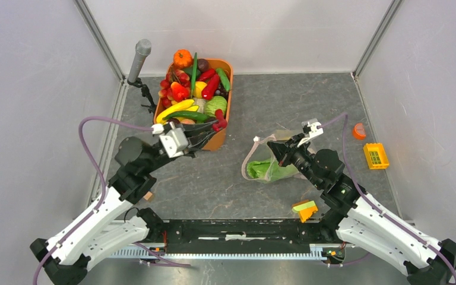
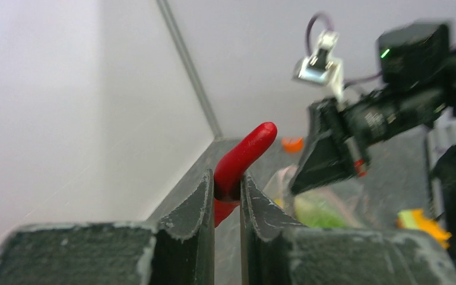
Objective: Place the food in the zip-top bag and seal the zipper
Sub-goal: Place the fake vegetable in the zipper food storage bag.
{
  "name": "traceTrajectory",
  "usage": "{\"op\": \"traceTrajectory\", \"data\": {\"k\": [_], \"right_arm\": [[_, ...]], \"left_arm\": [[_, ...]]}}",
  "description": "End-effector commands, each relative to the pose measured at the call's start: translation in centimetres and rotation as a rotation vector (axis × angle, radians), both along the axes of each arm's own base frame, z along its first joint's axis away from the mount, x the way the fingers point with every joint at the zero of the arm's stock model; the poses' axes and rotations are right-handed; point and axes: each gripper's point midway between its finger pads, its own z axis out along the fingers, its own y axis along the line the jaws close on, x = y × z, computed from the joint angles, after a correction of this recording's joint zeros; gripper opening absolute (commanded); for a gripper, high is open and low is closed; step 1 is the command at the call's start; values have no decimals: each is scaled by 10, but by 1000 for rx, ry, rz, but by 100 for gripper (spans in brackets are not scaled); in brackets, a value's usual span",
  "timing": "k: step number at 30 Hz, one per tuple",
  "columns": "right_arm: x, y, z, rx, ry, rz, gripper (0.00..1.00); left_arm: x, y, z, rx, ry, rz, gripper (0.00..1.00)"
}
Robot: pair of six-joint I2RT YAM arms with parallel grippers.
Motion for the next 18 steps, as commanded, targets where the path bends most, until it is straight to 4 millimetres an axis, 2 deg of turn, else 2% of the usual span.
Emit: {"op": "traceTrajectory", "data": {"k": [1,4,7,13,18], "right_arm": [[0,1,26,87,-66,0,0],[-2,2,31,121,-73,7,0],[-3,2,38,157,-84,9,1],[-6,3,50,224,-95,22,1],[-2,2,48,244,-76,-4,1]], "left_arm": [[-47,7,40,-268,32,-210,2],[-65,19,50,-414,46,-290,2],[-72,22,53,-489,89,-350,2],[-77,25,37,-598,176,-442,2],[-87,25,33,-599,204,-499,2]]}}
